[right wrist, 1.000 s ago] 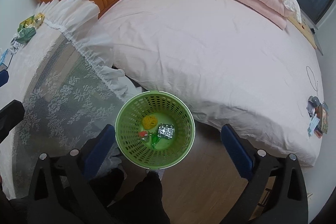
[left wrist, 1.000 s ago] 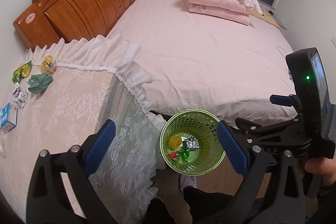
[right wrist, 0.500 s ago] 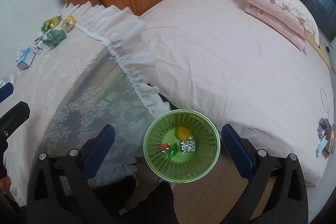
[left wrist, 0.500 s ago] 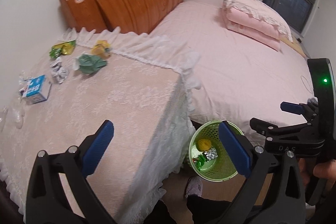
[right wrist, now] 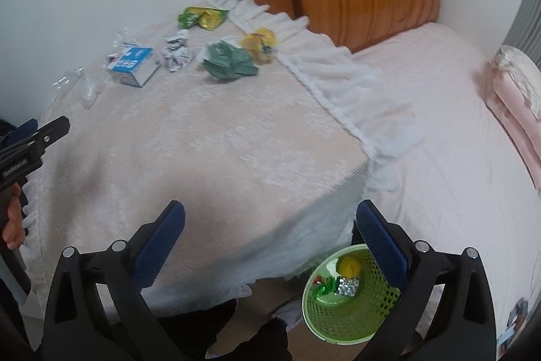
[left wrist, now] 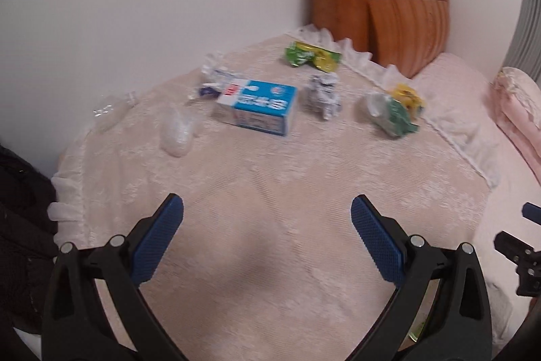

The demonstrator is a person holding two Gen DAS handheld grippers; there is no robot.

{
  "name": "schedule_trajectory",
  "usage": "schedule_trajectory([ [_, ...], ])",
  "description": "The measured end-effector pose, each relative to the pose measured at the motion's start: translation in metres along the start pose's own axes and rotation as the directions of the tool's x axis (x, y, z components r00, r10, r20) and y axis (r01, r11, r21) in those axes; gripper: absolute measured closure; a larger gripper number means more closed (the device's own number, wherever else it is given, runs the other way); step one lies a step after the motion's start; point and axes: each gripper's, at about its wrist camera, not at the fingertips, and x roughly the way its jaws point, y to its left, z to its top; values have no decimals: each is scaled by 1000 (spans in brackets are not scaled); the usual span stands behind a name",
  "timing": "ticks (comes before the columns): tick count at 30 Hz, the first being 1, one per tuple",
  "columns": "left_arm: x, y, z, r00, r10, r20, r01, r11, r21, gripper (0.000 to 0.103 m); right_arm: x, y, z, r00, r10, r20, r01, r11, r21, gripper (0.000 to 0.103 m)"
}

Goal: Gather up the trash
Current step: 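Return to the bed and grasp the clear plastic bag with the left tool, then grasp the blue milk carton with the right tool while the left tool holds the plastic bag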

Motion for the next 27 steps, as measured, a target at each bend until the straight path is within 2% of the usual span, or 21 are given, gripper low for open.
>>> schedule_trajectory([
  [3,25,33,21,998,62,14,-62,998,-29,8,8,36,28,999,34,22,-32,995,-90,3],
  [9,92,79,52,995,98,-11,-99,993,-69,8,32,104,76,995,92,30,-81,963,-256,3],
  [14,159,94,63,990,92,-111,-98,994,-50,24,58,148,105,994,111,9,-100,929,-356,2],
  [17,185,101,61,980,86,-179,-99,993,-62,45,74,166,118,993,115,-4,-107,906,-411,2],
  [18,189,106,59,979,66,-192,-83,993,-86,53,79,169,122,992,123,-12,-117,897,-427,2],
  [21,185,118,58,983,17,-185,-47,987,-156,68,97,183,136,991,127,-37,-129,862,-489,2],
  [24,170,128,57,987,-10,-160,-22,981,-195,70,113,200,153,989,138,-60,-148,820,-553,2],
  [27,146,136,56,992,-8,-124,-19,977,-211,70,134,218,170,989,126,-72,-143,763,-630,2],
])
